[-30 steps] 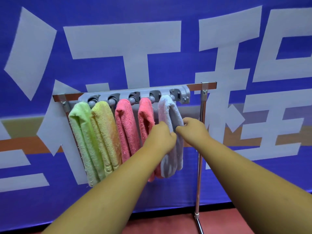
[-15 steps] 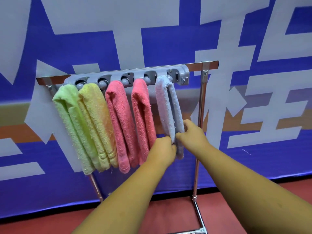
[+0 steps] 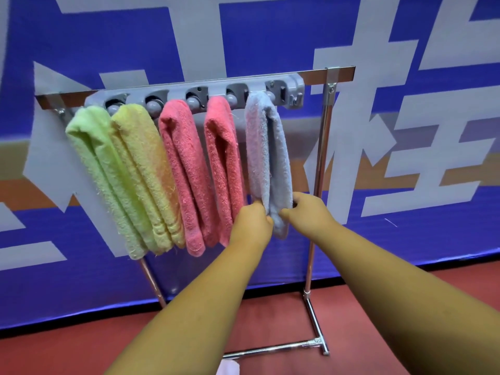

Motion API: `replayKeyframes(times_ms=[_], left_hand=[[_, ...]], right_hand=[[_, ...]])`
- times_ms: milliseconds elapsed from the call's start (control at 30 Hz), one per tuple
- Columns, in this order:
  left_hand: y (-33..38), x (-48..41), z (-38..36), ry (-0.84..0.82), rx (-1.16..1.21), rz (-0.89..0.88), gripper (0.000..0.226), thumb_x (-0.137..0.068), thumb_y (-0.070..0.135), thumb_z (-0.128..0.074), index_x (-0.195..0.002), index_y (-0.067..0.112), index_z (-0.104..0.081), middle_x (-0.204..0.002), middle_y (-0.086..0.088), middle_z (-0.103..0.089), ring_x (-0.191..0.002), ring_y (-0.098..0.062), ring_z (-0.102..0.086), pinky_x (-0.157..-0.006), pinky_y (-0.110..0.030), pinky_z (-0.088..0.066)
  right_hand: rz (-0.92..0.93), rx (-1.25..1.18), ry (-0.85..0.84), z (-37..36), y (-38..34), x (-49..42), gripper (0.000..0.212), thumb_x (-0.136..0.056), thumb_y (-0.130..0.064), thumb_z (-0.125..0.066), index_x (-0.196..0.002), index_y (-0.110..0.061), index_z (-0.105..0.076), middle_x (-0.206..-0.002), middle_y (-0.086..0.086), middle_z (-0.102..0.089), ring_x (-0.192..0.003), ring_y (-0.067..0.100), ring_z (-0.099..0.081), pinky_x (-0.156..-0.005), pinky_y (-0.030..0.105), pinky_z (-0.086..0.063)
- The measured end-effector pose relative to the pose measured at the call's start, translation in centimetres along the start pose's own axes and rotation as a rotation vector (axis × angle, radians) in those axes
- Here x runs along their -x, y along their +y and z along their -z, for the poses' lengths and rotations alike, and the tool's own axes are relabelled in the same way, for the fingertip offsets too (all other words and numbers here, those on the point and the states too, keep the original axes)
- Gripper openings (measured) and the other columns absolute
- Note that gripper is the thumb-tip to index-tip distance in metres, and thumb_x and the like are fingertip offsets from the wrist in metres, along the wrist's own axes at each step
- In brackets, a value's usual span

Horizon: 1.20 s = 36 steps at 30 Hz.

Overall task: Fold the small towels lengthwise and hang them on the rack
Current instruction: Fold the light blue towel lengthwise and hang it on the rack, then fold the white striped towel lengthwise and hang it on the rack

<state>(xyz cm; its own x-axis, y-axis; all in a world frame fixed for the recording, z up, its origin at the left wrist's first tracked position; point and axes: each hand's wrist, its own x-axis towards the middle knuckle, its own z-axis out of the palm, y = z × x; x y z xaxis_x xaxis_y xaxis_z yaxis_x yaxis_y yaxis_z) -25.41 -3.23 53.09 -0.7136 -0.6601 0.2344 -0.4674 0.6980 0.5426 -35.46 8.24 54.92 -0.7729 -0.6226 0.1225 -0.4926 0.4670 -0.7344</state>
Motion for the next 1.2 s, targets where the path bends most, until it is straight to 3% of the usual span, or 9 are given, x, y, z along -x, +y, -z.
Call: replayKeyframes(times_ms=[200, 300, 400, 500, 600, 700, 833, 1067, 1200], left_hand=[[-0.9, 1.2, 0.6, -0.058, 0.077, 0.047, 0.026, -0.087, 0.022, -0.065, -0.110, 0.012, -0.071, -0.102, -0.013, -0.077, -0.095, -0.036, -0.075, -0.080, -0.044, -0.062], [-1.3, 2.1, 1.6, -0.082, 0.070, 0.036, 0.026, -0.086, 0.028, -0.070, -0.107, 0.013, -0.071, -0.103, -0.013, -0.077, -0.095, -0.036, -0.074, -0.081, -0.044, -0.061], [-1.5, 3.3, 3.1, -0.103, 0.059, 0.031, 0.013, -0.086, 0.026, -0.068, -0.092, 0.015, -0.069, -0.088, -0.011, -0.077, -0.082, -0.032, -0.077, -0.073, -0.042, -0.064], [-1.5, 4.7, 4.8, -0.133, 0.033, 0.015, 0.012, -0.090, 0.019, -0.063, -0.090, 0.010, -0.071, -0.083, -0.010, -0.078, -0.082, -0.029, -0.076, -0.078, -0.042, -0.063], [-1.8, 6.2, 6.4, -0.158, 0.027, 0.036, 0.015, -0.086, 0.020, -0.064, -0.087, 0.007, -0.072, -0.084, -0.010, -0.079, -0.080, -0.029, -0.078, -0.078, -0.042, -0.064], [-2.1, 7.7, 7.6, -0.203, 0.001, 0.055, 0.019, -0.083, 0.016, -0.055, -0.078, 0.004, -0.069, -0.077, -0.014, -0.079, -0.072, -0.026, -0.080, -0.073, -0.041, -0.067], [-3.1, 9.9, 8.7, -0.252, 0.025, 0.075, 0.027, -0.087, 0.007, -0.047, -0.079, -0.003, -0.072, -0.076, -0.018, -0.079, -0.063, -0.022, -0.080, -0.066, -0.042, -0.067], [-5.7, 12.9, 9.1, -0.325, 0.064, 0.130, 0.023, -0.087, 0.009, -0.049, -0.078, 0.002, -0.070, -0.085, -0.015, -0.081, -0.072, -0.033, -0.081, -0.069, -0.051, -0.068], [-6.5, 14.1, 8.9, -0.348, 0.101, 0.165, 0.022, -0.088, 0.010, -0.052, -0.072, 0.013, -0.067, -0.086, -0.014, -0.081, -0.078, -0.035, -0.081, -0.070, -0.048, -0.066]], right_hand=[[-0.008, 0.082, -0.206, -0.1, 0.1, 1.3, 0.024, -0.085, -0.016, -0.081, -0.104, -0.021, -0.068, -0.096, -0.007, -0.073, -0.082, 0.010, -0.066, -0.066, 0.022, -0.048], [-0.016, 0.120, -0.176, 0.1, -0.2, 2.3, 0.019, -0.092, -0.017, -0.076, -0.105, -0.025, -0.065, -0.096, -0.008, -0.070, -0.080, 0.008, -0.063, -0.063, 0.022, -0.045], [-0.014, 0.175, -0.137, 0.3, -0.9, 3.4, 0.025, -0.097, -0.016, -0.070, -0.121, -0.023, -0.069, -0.103, -0.003, -0.069, -0.076, 0.007, -0.058, -0.060, 0.023, -0.043], [-0.035, 0.226, -0.134, 0.6, -2.0, 4.8, 0.037, -0.102, -0.020, -0.067, -0.139, -0.016, -0.067, -0.122, 0.005, -0.071, -0.086, 0.017, -0.062, -0.072, 0.029, -0.048], [-0.024, 0.306, -0.168, 1.1, -3.9, 6.9, 0.019, -0.105, -0.019, -0.062, -0.118, -0.011, -0.074, -0.115, 0.011, -0.075, -0.101, 0.030, -0.067, -0.087, 0.037, -0.055], [-0.075, 0.374, -0.188, 1.1, -4.9, 8.6, 0.028, -0.107, -0.015, -0.050, -0.083, -0.009, -0.063, -0.083, 0.011, -0.068, -0.085, 0.035, -0.063, -0.080, 0.040, -0.058], [-0.192, 0.283, -0.218, 0.2, -4.2, 9.7, 0.021, -0.100, -0.010, -0.059, -0.095, 0.000, -0.077, -0.087, 0.016, -0.081, -0.084, 0.035, -0.081, -0.079, 0.049, -0.069], [-0.240, 0.205, -0.280, -1.6, -4.6, 12.6, 0.025, -0.102, -0.013, -0.058, -0.091, -0.002, -0.078, -0.089, 0.013, -0.082, -0.074, 0.024, -0.082, -0.058, 0.035, -0.064], [-0.226, 0.190, -0.305, -2.6, -4.6, 13.6, 0.025, -0.102, -0.014, -0.060, -0.091, -0.002, -0.079, -0.091, 0.011, -0.082, -0.077, 0.025, -0.082, -0.062, 0.037, -0.066]])
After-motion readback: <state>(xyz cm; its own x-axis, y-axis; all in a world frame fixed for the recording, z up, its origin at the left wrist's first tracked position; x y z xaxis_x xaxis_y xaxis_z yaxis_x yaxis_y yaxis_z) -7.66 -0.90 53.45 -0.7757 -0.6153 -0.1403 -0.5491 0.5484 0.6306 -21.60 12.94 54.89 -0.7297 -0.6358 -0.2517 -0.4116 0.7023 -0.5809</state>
